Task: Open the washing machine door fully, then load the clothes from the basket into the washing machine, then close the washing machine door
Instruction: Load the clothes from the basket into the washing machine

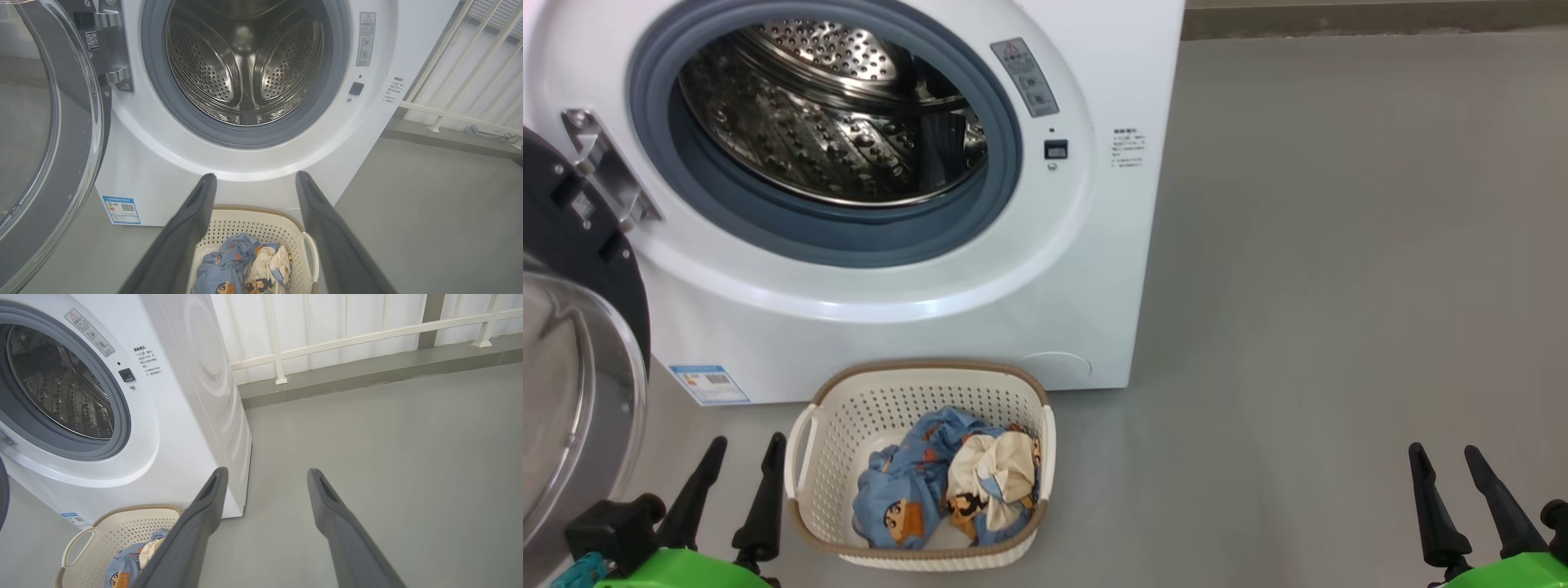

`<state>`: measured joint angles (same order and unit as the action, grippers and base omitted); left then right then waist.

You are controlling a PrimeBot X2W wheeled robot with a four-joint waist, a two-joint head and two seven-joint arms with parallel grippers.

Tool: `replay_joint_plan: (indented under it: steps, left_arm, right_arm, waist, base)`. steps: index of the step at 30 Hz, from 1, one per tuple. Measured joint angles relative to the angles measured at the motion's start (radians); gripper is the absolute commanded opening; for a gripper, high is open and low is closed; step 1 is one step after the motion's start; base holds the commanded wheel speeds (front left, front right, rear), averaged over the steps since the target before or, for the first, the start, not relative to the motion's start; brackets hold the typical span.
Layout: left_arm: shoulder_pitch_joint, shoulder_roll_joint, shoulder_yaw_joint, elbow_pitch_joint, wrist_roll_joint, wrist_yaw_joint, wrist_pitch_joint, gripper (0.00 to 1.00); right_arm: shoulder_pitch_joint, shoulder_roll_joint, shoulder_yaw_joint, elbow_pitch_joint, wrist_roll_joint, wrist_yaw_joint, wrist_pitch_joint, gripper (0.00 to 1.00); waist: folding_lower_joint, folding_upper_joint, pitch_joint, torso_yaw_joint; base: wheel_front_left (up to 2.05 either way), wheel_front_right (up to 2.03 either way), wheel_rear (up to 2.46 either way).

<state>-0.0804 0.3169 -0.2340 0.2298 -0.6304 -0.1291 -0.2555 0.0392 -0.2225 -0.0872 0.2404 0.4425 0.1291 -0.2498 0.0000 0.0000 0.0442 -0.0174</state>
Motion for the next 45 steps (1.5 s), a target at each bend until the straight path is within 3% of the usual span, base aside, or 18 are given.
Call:
replay_joint_plan:
  steps: [11, 32, 45]
  left_arm:
    - [-0.008, -0.002, 0.009, -0.002, 0.009, 0.000, 0.000, 1.00]
    - [-0.006, -0.029, 0.008, 0.016, 0.010, 0.000, 0.000, 1.00]
    - [-0.035, -0.047, -0.017, 0.064, 0.010, 0.000, 0.000, 1.00]
  right_arm:
    - [-0.002, 0.008, 0.001, -0.003, 0.000, 0.000, 0.000, 1.00]
    - [-0.002, 0.010, 0.002, -0.003, 0.000, 0.000, 0.000, 1.00]
    - [-0.042, 0.029, 0.005, -0.022, -0.002, 0.000, 0.000, 1.00]
  waist:
    - [0.0000, 0.0000, 0.009, -0.002]
    - [0.0000, 0.0000, 0.013, 0.008]
    - [0.0000, 0.0000, 0.078, 0.003]
  base:
    - [0.75, -0.97, 0.23]
    - [0.01, -0.01, 0.00]
    - [0.00, 0.00, 0.00]
